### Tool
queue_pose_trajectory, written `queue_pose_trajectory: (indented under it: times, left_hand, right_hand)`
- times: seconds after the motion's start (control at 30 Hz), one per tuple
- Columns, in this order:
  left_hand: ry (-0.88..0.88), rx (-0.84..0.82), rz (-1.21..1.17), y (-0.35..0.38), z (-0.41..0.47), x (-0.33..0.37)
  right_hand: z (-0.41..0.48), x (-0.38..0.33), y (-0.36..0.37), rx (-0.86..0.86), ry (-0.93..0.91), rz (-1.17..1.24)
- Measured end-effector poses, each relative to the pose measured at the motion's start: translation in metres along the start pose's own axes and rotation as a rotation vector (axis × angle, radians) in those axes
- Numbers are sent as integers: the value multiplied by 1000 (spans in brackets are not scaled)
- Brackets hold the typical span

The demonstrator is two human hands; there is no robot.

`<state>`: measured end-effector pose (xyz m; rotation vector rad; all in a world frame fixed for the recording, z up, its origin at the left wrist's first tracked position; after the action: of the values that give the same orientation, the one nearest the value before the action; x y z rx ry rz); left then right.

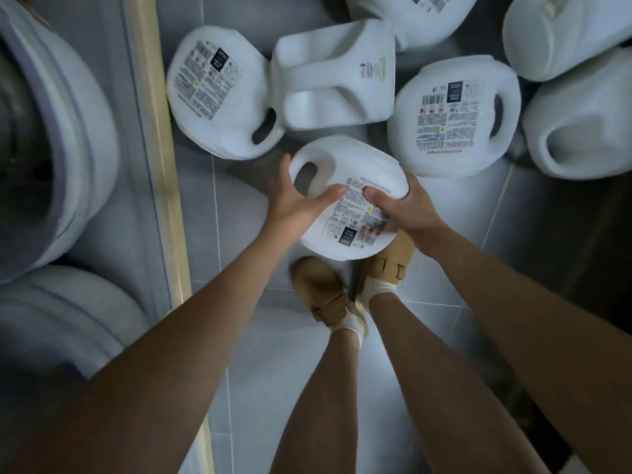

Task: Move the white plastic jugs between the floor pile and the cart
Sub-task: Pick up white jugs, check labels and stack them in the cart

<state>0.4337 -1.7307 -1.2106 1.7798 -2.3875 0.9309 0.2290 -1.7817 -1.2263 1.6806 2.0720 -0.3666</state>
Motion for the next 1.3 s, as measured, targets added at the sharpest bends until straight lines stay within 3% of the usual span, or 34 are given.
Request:
queue_pose_trajectory:
  times: [0.43,0.73,0.93,1.3]
  left_hand:
    - [44,43,-43,-104,-204,94]
    - [109,147,-242,-196,-389,130]
    - [118,313,-360,-234,-489,116]
    - [-122,709,-664,-206,-673,28]
  right_hand:
    - [-200,-142,9,-59,-96,-114]
    - [-385,-249,47,-104,-257,-285]
    - [-483,-280,83,-197,-352,-410]
    - [-624,-262,144,-584,-439,-786]
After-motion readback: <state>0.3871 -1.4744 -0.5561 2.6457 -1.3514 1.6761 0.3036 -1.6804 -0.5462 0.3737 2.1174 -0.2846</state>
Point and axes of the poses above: each hand's wrist, its own z-axis towards the middle knuckle, its own y-axis out of the palm, x = y × z, the point moved 10 cm from there along z, towards the middle knuckle, and after that the axes turned 15 degrees about z, right-handed, at the moved point
